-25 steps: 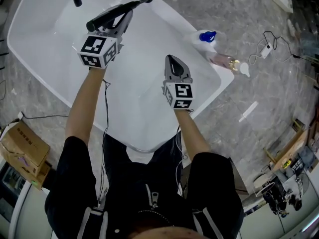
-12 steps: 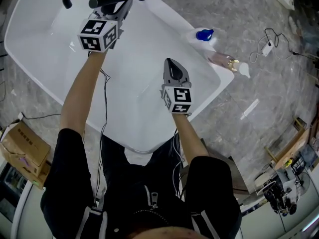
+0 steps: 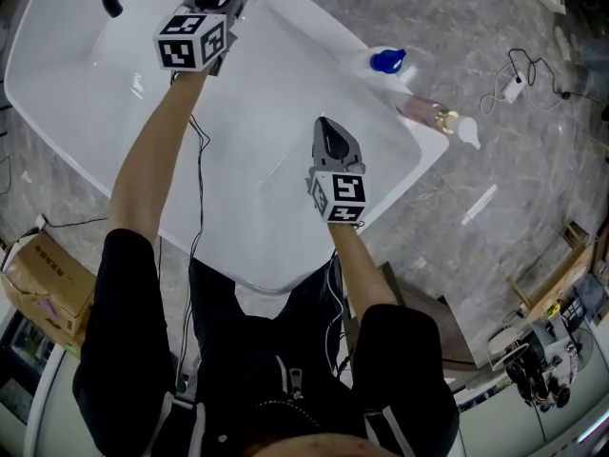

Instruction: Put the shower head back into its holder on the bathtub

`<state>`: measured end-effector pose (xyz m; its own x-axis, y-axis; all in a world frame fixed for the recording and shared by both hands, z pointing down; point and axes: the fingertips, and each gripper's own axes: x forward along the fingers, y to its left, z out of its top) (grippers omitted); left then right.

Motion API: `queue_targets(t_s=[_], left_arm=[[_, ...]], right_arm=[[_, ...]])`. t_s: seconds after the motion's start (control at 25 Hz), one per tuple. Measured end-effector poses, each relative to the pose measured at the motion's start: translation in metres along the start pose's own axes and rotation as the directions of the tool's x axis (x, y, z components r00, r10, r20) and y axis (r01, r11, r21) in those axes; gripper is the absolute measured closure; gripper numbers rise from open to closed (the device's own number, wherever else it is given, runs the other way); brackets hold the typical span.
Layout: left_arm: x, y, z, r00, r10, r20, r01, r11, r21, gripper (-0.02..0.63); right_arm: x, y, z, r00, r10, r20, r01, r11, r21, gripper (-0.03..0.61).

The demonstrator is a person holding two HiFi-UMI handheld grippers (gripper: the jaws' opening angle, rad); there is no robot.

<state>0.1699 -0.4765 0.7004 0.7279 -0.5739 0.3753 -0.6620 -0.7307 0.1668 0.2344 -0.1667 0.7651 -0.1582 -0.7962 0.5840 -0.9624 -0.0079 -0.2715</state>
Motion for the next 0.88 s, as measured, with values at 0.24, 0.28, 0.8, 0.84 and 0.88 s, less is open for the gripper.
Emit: queue_targets(t_s=[0.24, 0.28, 0.8, 0.84, 0.88], left_arm=[[0.028, -0.001, -0.016, 0.998, -0.004, -0.065, 0.007, 0.999, 0.048, 0.472], [0.031, -0.001, -0.018, 0.997, -0.003, -0.073, 0.007, 0.998, 0.056, 0.472], [0.063, 0.001, -0.051, 0.979, 0.008, -0.202, 0.017, 0.992, 0.122, 0.471], [0.064, 0.002, -0.055, 0.977, 0.015, -0.211, 0.007, 0.994, 0.106, 0.469], [0.063, 0.005, -0.057, 0.976, 0.026, -0.215, -0.009, 0.997, 0.082, 0.468]], right_arm=[[-0.001, -0.005, -0.008, 1.0, 0.004, -0.009, -0.004, 1.0, 0.006, 0.572], [-0.002, -0.005, -0.01, 1.0, 0.005, -0.012, -0.005, 1.0, 0.003, 0.572], [-0.021, -0.022, -0.03, 0.999, -0.022, -0.045, 0.022, 1.0, 0.007, 0.572], [-0.022, -0.021, -0.03, 0.999, -0.021, -0.046, 0.022, 1.0, 0.006, 0.572], [-0.023, -0.02, -0.03, 0.999, -0.019, -0.045, 0.02, 1.0, 0.006, 0.572]])
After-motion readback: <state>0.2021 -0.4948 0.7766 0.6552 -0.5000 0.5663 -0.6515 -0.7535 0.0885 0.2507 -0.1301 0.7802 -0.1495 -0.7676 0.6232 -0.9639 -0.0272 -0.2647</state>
